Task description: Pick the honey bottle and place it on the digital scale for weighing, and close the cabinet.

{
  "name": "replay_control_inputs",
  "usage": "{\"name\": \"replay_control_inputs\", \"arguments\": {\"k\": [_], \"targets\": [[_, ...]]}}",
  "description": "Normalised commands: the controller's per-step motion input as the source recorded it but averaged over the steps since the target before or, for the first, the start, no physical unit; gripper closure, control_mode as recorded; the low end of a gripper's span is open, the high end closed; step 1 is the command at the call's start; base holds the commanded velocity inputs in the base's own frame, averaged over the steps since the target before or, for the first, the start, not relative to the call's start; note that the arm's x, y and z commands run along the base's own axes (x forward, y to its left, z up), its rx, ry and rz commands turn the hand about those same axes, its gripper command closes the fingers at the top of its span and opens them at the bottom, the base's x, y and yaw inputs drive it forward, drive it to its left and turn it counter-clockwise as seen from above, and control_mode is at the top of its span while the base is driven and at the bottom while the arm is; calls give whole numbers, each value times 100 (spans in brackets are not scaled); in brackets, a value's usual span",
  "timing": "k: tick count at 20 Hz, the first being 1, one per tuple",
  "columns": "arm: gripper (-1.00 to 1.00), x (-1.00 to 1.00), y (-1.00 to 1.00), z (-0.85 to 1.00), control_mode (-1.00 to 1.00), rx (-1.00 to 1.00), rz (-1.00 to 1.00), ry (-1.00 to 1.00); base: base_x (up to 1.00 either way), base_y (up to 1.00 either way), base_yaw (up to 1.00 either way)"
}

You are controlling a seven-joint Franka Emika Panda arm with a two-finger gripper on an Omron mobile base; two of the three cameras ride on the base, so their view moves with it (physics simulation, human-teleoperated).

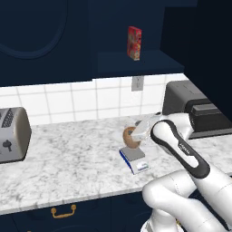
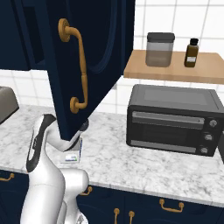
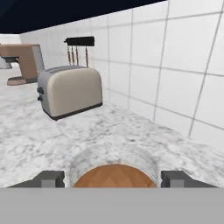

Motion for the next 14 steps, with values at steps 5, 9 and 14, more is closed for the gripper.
{"name": "replay_control_inputs", "arguments": {"k": [5, 9, 14], "targets": [[100, 1, -3, -12, -100, 0, 9, -9, 0, 0, 0], [100, 0, 0, -31, -100, 0, 3, -7, 0, 0, 0], [100, 0, -4, -32, -100, 5, 2, -4, 0, 0, 0]]}}
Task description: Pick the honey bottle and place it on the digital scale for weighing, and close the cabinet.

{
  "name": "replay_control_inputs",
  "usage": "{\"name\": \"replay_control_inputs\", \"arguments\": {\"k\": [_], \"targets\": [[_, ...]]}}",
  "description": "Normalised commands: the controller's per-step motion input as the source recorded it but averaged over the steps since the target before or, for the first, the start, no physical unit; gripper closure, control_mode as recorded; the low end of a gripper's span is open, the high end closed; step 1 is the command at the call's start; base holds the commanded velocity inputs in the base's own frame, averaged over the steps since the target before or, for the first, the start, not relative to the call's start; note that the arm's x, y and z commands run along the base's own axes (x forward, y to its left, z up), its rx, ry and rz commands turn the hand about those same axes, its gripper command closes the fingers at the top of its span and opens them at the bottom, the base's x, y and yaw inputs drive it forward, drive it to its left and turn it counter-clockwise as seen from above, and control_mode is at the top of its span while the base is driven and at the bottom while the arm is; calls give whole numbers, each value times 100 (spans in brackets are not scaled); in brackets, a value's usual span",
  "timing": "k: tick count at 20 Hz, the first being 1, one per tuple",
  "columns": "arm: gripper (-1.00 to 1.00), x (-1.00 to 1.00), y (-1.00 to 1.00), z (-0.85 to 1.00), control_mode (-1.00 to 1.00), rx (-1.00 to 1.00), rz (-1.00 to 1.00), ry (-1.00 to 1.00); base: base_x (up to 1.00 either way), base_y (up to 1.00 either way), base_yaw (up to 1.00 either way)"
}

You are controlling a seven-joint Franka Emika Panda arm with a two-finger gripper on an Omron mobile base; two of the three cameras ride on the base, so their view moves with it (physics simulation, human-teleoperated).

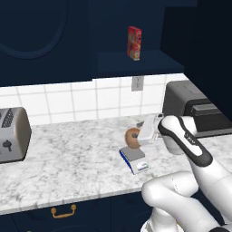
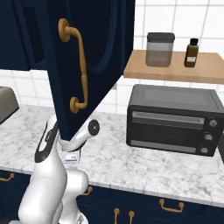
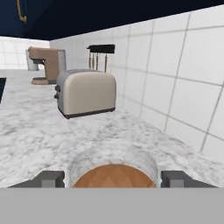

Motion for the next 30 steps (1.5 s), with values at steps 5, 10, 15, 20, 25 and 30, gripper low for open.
{"name": "replay_control_inputs", "arguments": {"k": [5, 10, 15, 20, 25, 30], "targets": [[100, -16, -1, -21, -100, 8, 0, -4, 0, 0, 0], [100, -18, 0, -12, -100, 0, 2, 1, 0, 0, 0], [100, -7, 4, -28, -100, 0, 2, 1, 0, 0, 0], [100, 0, 2, -55, -100, 0, 3, 0, 0, 0, 0], [100, 0, 15, -63, -100, 0, 4, 0, 0, 0, 0], [100, 1, 40, -34, -100, 1, 4, -10, 0, 0, 0]]}}
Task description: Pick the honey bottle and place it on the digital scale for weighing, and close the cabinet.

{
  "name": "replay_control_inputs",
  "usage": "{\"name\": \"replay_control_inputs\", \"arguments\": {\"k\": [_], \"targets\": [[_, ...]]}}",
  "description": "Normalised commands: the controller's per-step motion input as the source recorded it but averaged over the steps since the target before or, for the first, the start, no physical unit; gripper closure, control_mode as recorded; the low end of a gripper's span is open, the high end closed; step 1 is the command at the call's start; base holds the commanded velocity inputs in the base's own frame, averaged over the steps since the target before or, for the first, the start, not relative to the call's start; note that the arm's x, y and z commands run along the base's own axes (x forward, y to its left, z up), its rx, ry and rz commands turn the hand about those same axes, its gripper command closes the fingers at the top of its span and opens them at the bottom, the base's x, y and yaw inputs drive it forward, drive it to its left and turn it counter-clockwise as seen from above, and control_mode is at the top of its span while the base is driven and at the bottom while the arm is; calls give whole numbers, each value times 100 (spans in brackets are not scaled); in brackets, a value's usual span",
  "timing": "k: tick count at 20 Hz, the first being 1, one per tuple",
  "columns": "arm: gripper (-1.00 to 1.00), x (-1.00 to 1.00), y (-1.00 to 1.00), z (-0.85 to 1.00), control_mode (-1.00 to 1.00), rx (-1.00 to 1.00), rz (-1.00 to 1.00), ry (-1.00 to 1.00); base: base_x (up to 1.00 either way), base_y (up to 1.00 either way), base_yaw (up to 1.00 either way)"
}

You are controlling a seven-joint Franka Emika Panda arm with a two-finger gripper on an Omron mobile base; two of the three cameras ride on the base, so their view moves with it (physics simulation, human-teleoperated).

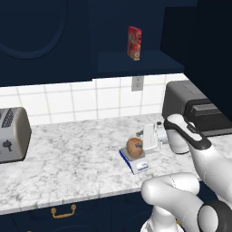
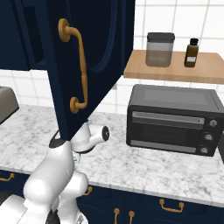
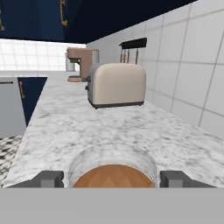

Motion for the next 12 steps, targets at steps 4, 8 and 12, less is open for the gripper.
{"name": "replay_control_inputs", "arguments": {"k": [4, 8, 12], "targets": [[100, 24, 22, -27, -100, 10, 0, -2, 0, 0, 0], [100, 11, 0, -12, -100, 1, 0, 0, 0, 0, 0], [100, 0, -3, -8, -100, 0, 0, 0, 0, 0, 0]]}}
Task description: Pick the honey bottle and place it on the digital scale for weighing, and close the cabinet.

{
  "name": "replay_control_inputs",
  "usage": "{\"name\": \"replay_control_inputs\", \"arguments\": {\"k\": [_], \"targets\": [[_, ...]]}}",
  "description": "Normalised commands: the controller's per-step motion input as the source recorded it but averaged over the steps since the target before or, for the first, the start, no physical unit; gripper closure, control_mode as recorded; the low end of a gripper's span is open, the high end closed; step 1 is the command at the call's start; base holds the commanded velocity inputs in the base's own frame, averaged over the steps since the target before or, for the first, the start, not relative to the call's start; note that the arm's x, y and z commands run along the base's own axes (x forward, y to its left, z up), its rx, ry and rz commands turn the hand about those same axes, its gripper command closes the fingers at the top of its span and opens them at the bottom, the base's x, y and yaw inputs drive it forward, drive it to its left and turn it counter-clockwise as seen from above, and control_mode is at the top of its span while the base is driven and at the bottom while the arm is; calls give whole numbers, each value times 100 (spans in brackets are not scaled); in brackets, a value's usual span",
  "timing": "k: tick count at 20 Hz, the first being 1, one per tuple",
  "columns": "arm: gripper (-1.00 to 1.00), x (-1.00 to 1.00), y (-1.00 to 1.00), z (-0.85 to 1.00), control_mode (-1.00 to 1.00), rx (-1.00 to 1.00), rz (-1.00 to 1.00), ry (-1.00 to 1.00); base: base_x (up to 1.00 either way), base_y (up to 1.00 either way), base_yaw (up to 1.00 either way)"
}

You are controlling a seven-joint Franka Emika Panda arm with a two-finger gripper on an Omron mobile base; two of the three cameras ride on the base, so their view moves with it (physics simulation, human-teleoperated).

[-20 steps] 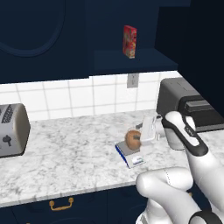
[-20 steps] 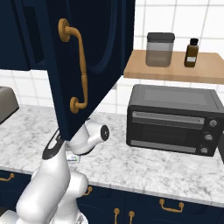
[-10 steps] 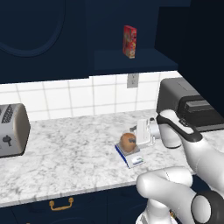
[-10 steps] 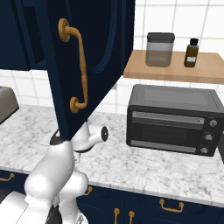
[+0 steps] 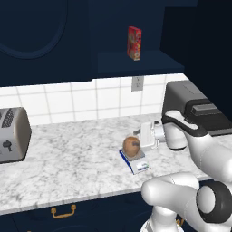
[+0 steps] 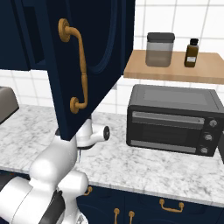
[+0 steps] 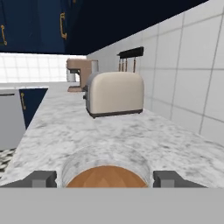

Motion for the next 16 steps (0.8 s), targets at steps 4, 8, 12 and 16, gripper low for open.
{"name": "replay_control_inputs", "arguments": {"k": [4, 8, 12, 16], "targets": [[100, 0, -5, 0, -100, 1, 0, -3, 0, 0, 0], [100, 0, -1, 0, -100, 0, 0, -3, 0, 0, 0], [100, 0, -16, 0, -100, 0, 0, -1, 0, 0, 0], [100, 0, -3, 0, -100, 0, -2, -10, 0, 0, 0]]}}
